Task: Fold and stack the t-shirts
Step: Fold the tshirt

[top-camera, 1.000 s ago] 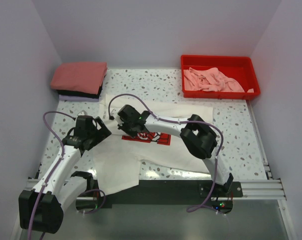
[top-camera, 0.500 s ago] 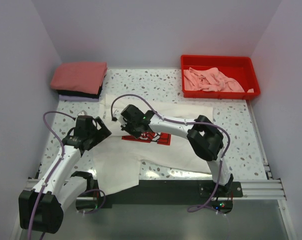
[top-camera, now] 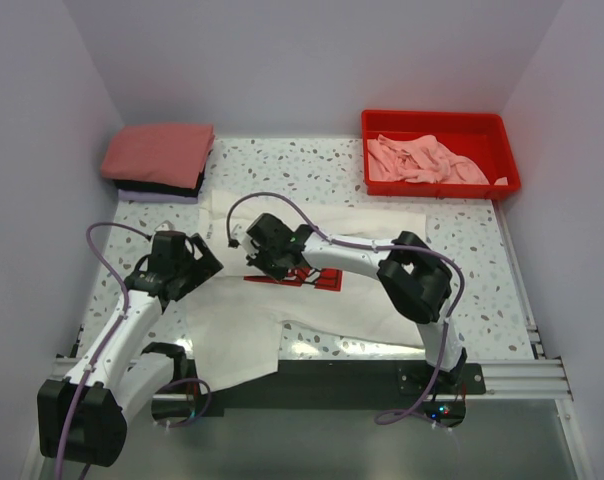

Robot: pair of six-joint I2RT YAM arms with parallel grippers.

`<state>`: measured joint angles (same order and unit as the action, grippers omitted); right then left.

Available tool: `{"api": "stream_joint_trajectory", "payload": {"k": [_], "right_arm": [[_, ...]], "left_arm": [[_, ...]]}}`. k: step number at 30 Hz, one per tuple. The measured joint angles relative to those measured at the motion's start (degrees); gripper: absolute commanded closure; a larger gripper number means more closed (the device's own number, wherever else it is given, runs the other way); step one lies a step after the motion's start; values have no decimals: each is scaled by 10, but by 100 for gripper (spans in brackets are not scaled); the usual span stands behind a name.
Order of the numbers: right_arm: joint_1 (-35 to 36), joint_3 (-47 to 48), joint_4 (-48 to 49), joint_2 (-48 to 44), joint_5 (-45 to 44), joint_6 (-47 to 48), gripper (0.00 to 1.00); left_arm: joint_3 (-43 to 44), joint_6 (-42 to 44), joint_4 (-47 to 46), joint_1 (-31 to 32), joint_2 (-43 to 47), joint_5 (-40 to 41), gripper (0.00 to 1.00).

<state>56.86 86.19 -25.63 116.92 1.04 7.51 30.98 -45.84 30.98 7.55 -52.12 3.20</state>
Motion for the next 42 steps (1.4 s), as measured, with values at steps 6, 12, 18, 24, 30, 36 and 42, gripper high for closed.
{"api": "stream_joint_trajectory", "payload": {"k": [6, 12, 18, 24, 30, 36, 42], "right_arm": [[0, -27, 4, -5, 15, -14, 81], [0, -38, 3, -24, 21, -51, 1], [-3, -42, 5, -104, -7, -98, 1], [-64, -142, 46, -245, -33, -187, 1], [-177, -272, 59, -338, -49, -243, 1], [-270, -286, 48, -337, -61, -256, 1], [-344, -279, 46, -289, -61, -247, 1]], "left_arm": [[0, 0, 0, 0, 0, 0, 0], [0, 0, 0, 0, 0, 0, 0], [0, 0, 2, 0, 0, 0, 0], [0, 0, 2, 0, 0, -26, 0], [2, -1, -17, 0, -6, -55, 0], [46, -1, -64, 0, -101, -60, 0], [96, -2, -126, 1, -214, -71, 0]]}}
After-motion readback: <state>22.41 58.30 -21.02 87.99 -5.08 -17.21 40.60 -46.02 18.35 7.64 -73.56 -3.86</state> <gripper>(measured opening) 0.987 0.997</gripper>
